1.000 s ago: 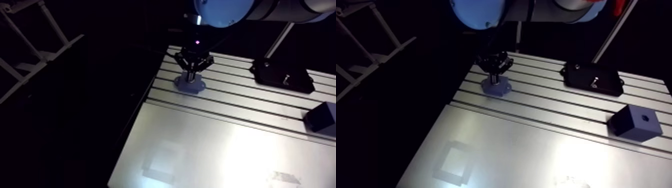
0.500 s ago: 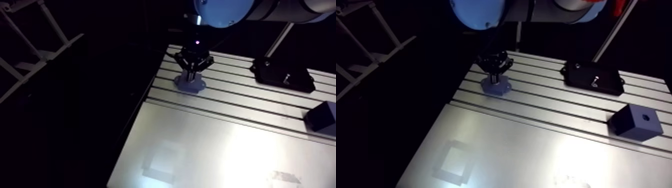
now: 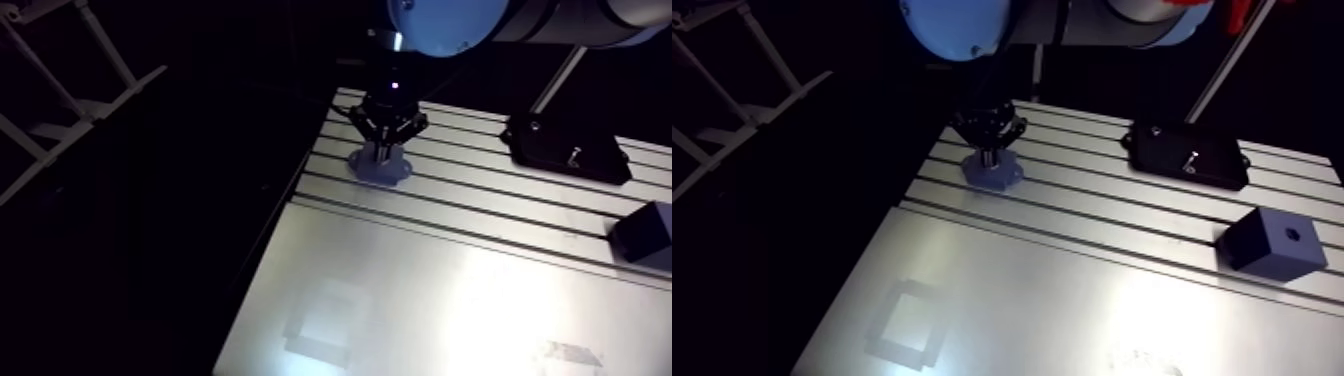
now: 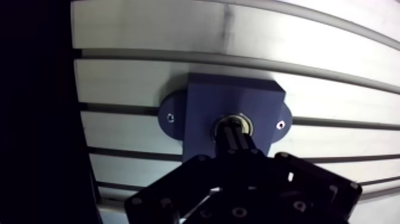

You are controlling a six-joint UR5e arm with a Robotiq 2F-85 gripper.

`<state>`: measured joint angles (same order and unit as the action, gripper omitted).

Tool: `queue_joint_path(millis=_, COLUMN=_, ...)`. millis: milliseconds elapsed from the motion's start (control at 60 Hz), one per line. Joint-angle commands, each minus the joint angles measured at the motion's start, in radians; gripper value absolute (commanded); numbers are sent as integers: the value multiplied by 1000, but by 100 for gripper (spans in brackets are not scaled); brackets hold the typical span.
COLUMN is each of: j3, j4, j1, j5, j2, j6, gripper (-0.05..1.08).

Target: Pick up the bearing and press it into the housing until flush.

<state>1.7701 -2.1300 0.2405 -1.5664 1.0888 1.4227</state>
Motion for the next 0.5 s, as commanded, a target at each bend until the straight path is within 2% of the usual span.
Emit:
queue_joint_path(millis=17, j3=0, j4=0, j1=-1, j5=-1, j2=-1, j6=0, gripper=107)
queue_joint_path(millis=200, j3=0, j4=0, j1=-1, j5=-2, j2=2, j6=8, gripper=107)
queue_joint_path(millis=500, j3=-16, j4=7, j1=0, j5=3, j2=58, j6=9, gripper=106)
